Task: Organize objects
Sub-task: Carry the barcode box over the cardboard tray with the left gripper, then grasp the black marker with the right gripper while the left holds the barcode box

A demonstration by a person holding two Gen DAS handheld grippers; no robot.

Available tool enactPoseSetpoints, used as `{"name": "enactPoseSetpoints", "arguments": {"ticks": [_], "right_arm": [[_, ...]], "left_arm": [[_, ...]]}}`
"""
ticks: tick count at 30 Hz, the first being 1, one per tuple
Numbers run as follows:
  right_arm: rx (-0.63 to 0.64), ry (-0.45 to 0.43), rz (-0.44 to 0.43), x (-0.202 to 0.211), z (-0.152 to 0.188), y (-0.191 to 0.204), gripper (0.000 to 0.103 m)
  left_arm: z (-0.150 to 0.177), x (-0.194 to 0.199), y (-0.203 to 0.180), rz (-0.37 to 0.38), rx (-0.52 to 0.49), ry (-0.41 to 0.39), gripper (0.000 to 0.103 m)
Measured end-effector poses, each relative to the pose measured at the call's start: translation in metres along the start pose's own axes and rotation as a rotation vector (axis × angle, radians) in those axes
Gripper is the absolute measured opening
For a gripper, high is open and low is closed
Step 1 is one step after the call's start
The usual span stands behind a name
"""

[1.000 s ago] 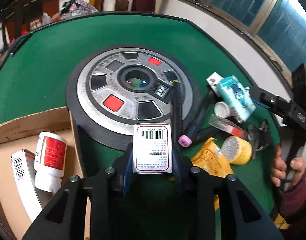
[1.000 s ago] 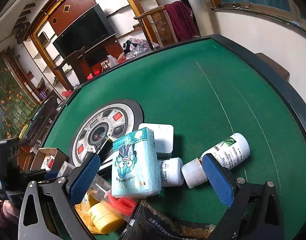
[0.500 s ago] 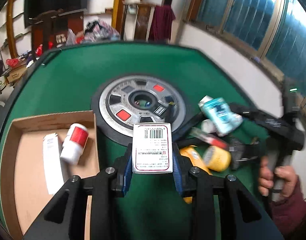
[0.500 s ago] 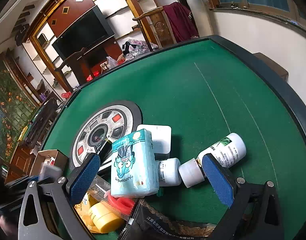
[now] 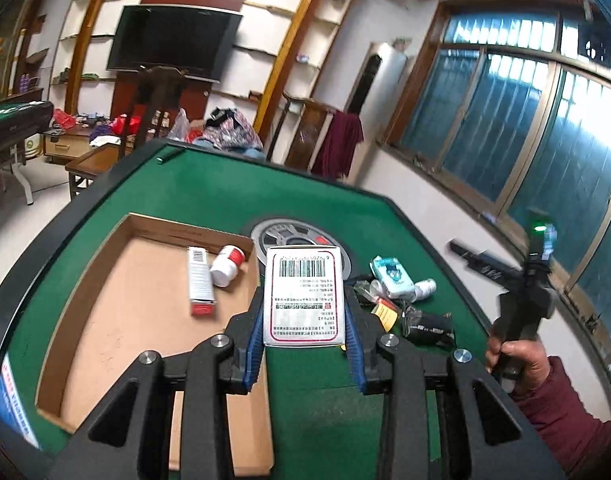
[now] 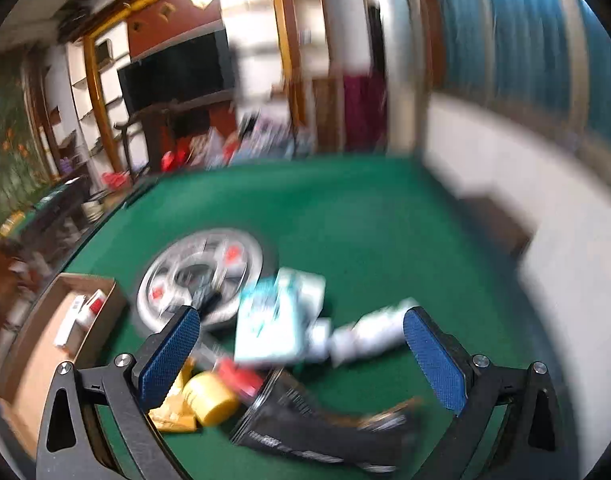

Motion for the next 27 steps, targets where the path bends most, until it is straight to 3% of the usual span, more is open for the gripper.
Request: {"name": "enactPoseSetpoints", "arguments": {"ticks": [2,3,4,6,7,10,14,19,23,27], "right_arm": [[0.036,-0.134,0.022,0.026,-0.03,0.002,0.103],[0.016,-0.145,-0.008,0.031,-0.036,0.004,0.103],[0.002,-0.093,-0.017,0.025,-0.033,0.003,0.103],[0.013,0.207,0.014,-0.009,-0.001,-0.001,0.103],[0.023,0.281,0.049,-0.019,0.01,-0.008,0.102],[0.044,0.279,0.124,-0.022,0.011,-0.021,0.103],[-0.015,0.265,0.021,-0.017,0.004,-0.002,0.103],[0.182,0.284,-0.073,-0.034,0.008,0.049,0.103],[0.162,0.34,-0.162,-0.055,0.015,0.09,0.103],[0.074,0.48,-0.287,-0.081,0.037,0.138,0.103]], "left_arm": [[-0.003,0.011,0.008,-0.005,0.015,-0.031,0.034],[-0.005,0.015,0.013,-0.013,0.025,-0.046,0.034],[-0.006,0.021,0.018,-0.029,0.036,-0.062,0.034],[-0.007,0.025,0.027,-0.055,0.043,-0.091,0.034],[-0.007,0.026,0.032,-0.071,0.032,-0.103,0.034],[-0.001,0.026,0.042,-0.109,0.013,-0.099,0.034],[-0.005,0.037,0.051,-0.103,0.047,-0.126,0.034],[-0.008,0.052,0.063,-0.102,0.074,-0.154,0.034],[-0.002,0.046,0.073,-0.106,0.092,-0.129,0.034],[0.001,0.039,0.076,-0.103,0.09,-0.111,0.034]]}}
Point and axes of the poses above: each gripper's, at about its wrist camera, not at the fingertips, and x roughly against the way its jaws point, y to its left, z to its underside, the point moved 9 cm from there along -x, roughly the way its jaws point, and after that the axes turned 15 degrees about -y, right-handed, at the moved point
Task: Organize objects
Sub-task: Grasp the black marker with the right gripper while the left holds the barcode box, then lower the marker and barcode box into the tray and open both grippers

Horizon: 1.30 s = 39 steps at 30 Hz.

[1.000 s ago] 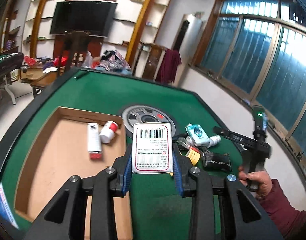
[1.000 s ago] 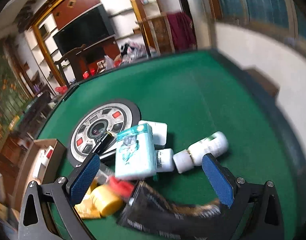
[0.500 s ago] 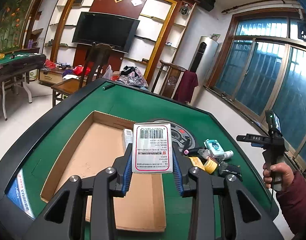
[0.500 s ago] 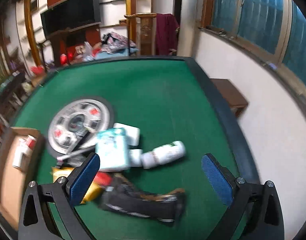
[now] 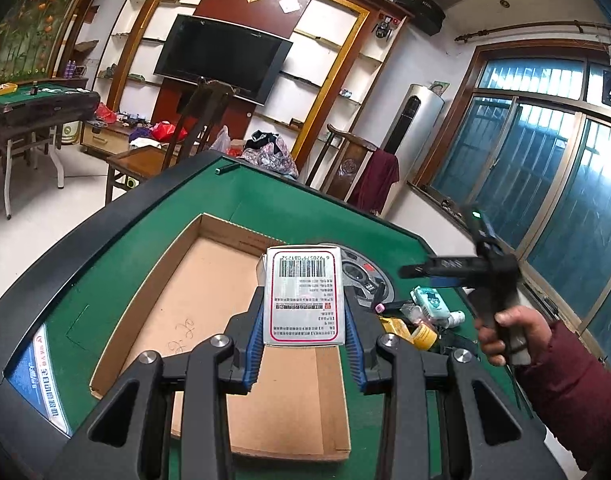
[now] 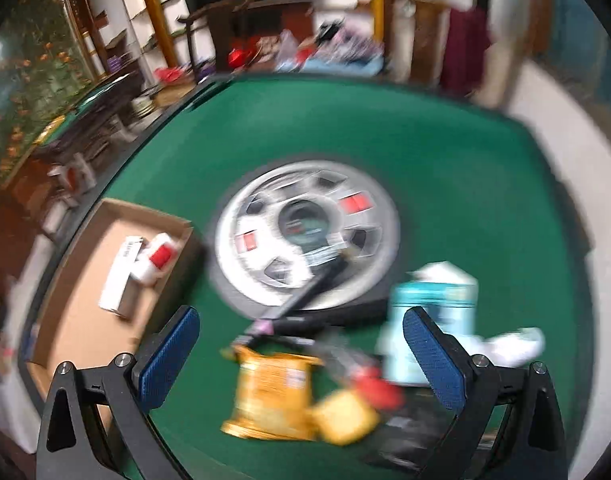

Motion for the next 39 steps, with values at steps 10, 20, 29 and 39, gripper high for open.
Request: {"name": "enactPoseSetpoints", "arguments": {"ticks": [10,20,29,39], "right_arm": [[-0.052,0.158,0.147,-0.078,0.02,-0.01,0.061],[0.084,0.121,0.137,-0.087,0.033,0.033,0.025],[-0.093,0.006,0.001,-0.052,0.041,0.029,0.016],[-0.303,-0.062,-0.296,0.007,0.027,0.052,0.017]], "left_arm": [[0.018,-0.021,0.01,0.014,-0.005,0.06,0.034],[0.025,-0.024,0.013,0.015,0.018,0.076,0.034],[0.021,-0.012,0.012,-0.013,0.029,0.073,0.034],[0.007,-0.018,0.007,-0.075,-0.064,0.082,0.034]]}}
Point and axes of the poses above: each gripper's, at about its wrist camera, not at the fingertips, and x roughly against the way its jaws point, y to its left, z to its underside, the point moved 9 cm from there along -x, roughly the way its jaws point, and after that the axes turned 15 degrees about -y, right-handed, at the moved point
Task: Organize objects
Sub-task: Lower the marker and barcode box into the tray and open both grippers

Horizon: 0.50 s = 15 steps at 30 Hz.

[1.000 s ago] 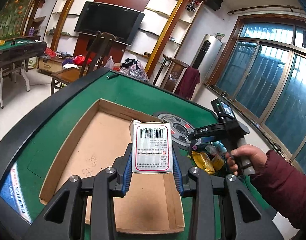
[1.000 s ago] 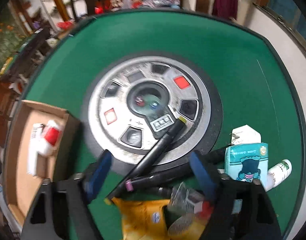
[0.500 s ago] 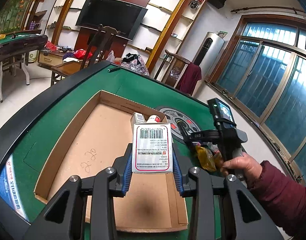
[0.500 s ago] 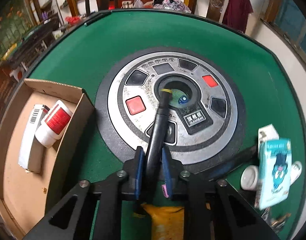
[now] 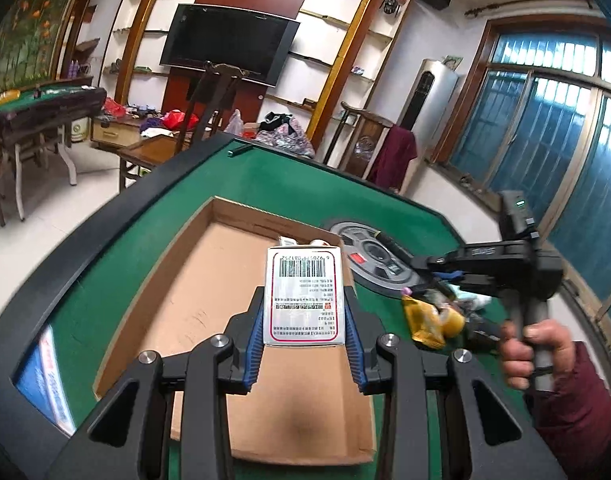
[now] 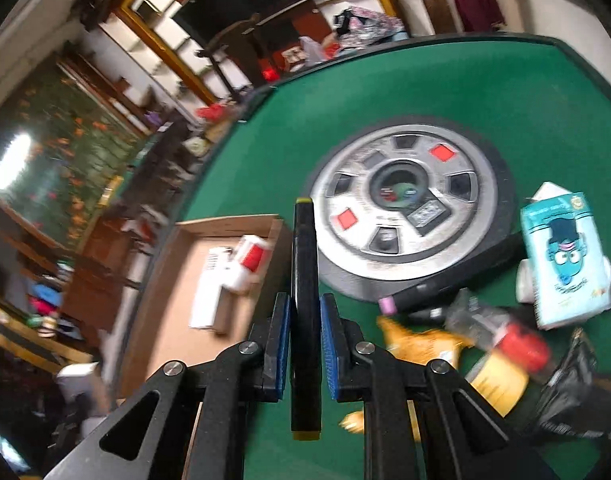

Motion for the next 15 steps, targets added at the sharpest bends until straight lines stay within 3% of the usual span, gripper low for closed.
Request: {"name": "enactPoseSetpoints", "arguments": {"ticks": [5,8,15], "right_arm": [[-0.064,0.042,-0.118,-0.011,0.003,0.034,0.017],[-0.062,0.071,-0.146,-0.027,0.007,0.057,0.017],[-0.036,0.165,-0.119,-0.102,0.03,0.103,0.017]], "left_arm": [[-0.017,-0.039,0.009,-0.054,-0.086,0.059,0.034],[-0.017,-0.072,0.019,-0.059,-0.091,0.123,0.034],[0.001,-0.134,0.063,-0.139,-0.012,0.261,0.034]]}}
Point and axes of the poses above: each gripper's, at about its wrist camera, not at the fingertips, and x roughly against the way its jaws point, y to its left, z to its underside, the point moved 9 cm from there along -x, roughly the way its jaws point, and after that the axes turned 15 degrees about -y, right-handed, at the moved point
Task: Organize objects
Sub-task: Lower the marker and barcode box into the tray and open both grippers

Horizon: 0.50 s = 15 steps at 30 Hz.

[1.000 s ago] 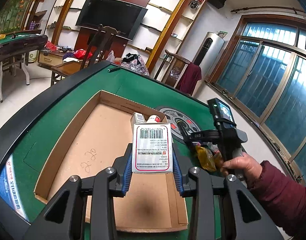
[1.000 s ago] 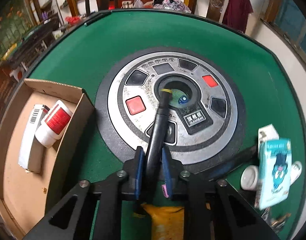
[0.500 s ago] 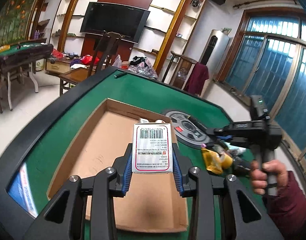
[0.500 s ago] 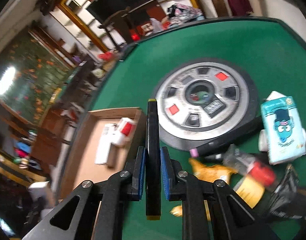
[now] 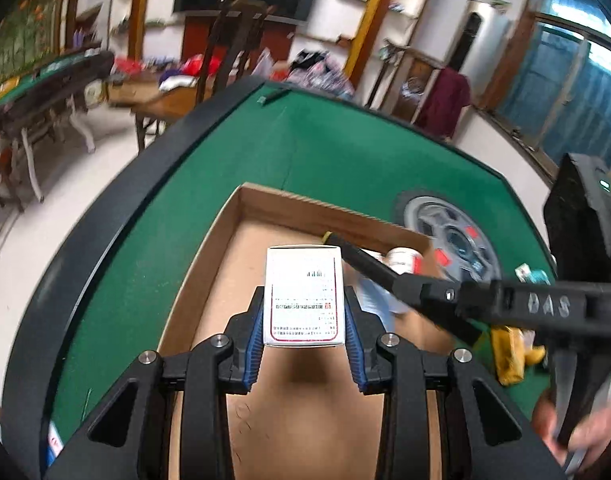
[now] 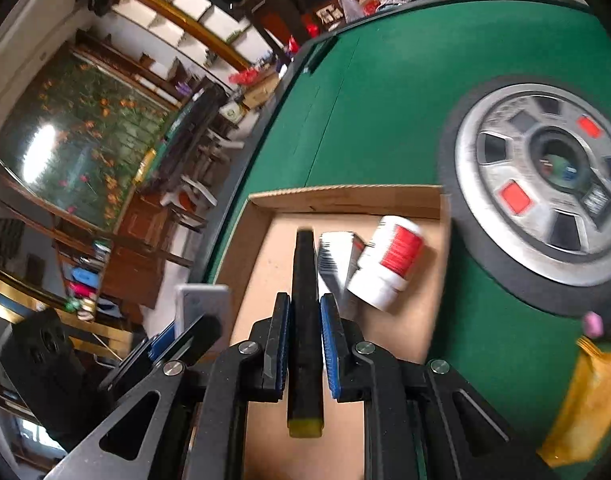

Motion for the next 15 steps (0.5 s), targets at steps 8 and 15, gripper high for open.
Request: {"name": "enactPoseSetpoints", "arguments": {"ticks": [8,15], "right_arm": [[0.032,0.066,0.006,-0.051,0.013,0.017,0.019],[-0.016,0.062,-0.002,-0.045,0.009,0.006,0.057]], "left_arm": [[0.007,-0.017,0.025,-0.047,0.057,0.026,0.04],[-0.001,0.002,0.034,-0.051,0.127,-0.022,0.065]]}}
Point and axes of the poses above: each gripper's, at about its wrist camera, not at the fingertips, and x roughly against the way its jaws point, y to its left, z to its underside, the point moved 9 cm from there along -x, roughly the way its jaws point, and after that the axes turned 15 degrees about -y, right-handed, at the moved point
